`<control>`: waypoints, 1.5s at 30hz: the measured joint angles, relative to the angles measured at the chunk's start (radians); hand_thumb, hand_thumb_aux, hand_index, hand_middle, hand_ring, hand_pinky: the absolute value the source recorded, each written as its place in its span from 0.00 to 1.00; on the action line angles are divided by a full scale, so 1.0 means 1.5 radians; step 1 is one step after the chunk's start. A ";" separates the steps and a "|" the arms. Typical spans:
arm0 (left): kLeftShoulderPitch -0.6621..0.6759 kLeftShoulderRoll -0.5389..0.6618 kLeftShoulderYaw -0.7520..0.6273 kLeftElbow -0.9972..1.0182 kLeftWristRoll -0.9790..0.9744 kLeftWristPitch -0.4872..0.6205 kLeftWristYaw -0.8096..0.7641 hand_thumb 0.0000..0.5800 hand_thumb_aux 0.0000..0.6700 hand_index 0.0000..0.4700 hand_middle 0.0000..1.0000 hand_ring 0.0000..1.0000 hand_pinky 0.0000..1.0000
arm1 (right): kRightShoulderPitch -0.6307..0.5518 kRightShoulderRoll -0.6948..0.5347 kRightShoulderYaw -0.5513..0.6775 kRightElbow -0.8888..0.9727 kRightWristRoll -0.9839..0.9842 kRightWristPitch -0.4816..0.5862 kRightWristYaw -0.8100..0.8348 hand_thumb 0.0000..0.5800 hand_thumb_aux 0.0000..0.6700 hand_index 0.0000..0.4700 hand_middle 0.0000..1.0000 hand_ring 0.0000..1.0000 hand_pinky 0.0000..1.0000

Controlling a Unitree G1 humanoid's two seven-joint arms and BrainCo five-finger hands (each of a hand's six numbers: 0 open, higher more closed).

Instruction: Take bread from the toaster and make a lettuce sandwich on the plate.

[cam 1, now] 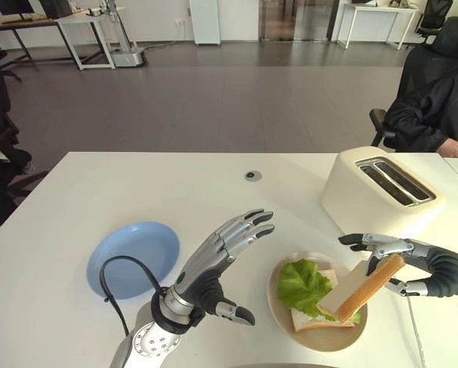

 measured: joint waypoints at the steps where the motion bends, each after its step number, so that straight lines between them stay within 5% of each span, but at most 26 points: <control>1: 0.000 0.000 -0.007 0.000 0.009 0.000 -0.002 0.00 0.00 0.00 0.00 0.00 0.00 | -0.002 0.000 0.016 0.004 -0.015 0.003 -0.006 1.00 1.00 1.00 0.00 0.00 0.00; 16: 0.024 0.001 -0.073 -0.001 0.122 -0.002 -0.009 0.00 0.00 0.00 0.00 0.00 0.00 | -0.048 0.011 0.124 0.043 -0.073 0.114 -0.082 1.00 1.00 1.00 0.00 0.00 0.00; 19: 0.026 0.003 -0.078 -0.001 0.160 -0.002 -0.003 0.00 0.00 0.00 0.00 0.00 0.00 | -0.060 0.013 0.143 0.068 -0.125 0.091 -0.099 0.92 0.72 0.72 0.00 0.00 0.00; 21: 0.027 0.002 -0.085 -0.003 0.190 -0.001 0.002 0.00 0.00 0.00 0.00 0.00 0.00 | -0.069 0.013 0.151 0.089 -0.159 0.072 -0.111 0.90 0.68 0.68 0.00 0.00 0.00; 24: 0.027 0.000 -0.099 -0.005 0.233 0.005 0.011 0.00 0.00 0.00 0.00 0.00 0.00 | -0.086 0.014 0.163 0.114 -0.196 0.052 -0.129 1.00 1.00 1.00 0.00 0.00 0.00; 38: 0.027 0.007 -0.035 -0.096 0.206 0.000 0.096 0.00 0.00 0.00 0.00 0.00 0.00 | -0.079 -0.006 0.059 0.031 0.056 0.164 -0.046 1.00 1.00 1.00 0.00 0.00 0.00; 45: 0.032 0.008 -0.024 -0.107 0.206 0.000 0.098 0.00 0.00 0.00 0.00 0.00 0.00 | -0.045 -0.029 0.006 0.021 0.057 0.161 -0.009 1.00 1.00 1.00 0.00 0.00 0.00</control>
